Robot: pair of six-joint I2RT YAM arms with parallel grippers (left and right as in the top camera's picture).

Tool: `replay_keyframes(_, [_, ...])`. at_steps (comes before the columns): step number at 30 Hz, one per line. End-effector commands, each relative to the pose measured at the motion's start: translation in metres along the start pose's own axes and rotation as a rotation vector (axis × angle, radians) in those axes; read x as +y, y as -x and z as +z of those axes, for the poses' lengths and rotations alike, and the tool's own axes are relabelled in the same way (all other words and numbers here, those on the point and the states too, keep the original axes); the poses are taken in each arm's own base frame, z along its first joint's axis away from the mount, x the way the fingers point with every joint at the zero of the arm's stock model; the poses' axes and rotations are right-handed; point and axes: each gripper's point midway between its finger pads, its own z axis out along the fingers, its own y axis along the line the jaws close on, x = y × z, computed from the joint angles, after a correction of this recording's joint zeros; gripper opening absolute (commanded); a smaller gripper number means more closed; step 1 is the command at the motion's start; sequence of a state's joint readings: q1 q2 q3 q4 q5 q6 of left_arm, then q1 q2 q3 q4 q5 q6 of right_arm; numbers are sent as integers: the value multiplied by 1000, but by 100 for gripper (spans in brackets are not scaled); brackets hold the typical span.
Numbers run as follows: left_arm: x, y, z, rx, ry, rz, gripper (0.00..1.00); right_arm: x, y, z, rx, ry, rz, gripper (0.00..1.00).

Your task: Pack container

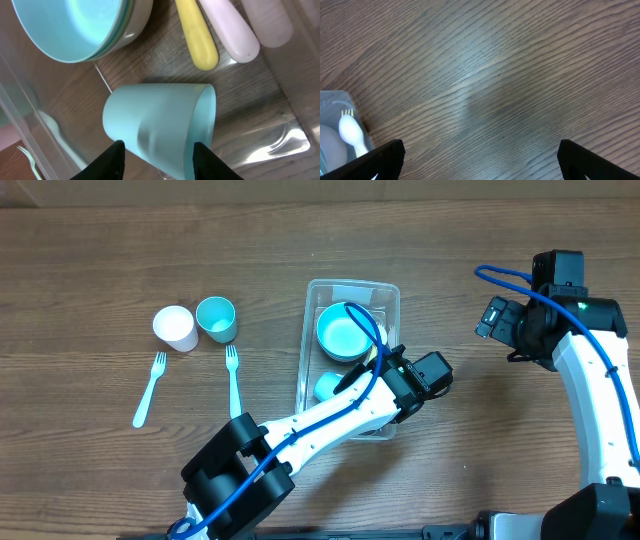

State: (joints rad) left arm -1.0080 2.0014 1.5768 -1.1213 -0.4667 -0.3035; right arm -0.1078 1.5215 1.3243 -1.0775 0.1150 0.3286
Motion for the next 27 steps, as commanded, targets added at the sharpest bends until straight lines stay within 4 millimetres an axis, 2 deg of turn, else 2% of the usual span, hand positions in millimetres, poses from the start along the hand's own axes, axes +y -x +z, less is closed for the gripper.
replay_keyframes(1, [2,-1,8,8,43,24,43,1,9,-13,-46,11,2,100])
replay_keyframes(10, [0,3,8,-6,37,17,43,1,9,-13,-46,11,2,100])
replay_keyframes(16, [-2,-8,20,15,49,30,43,1,9,-13,-46,11,2,100])
replay_keyframes(27, [27,-8,17,-5,207,14,38,1,9,-13,-46,11,2,100])
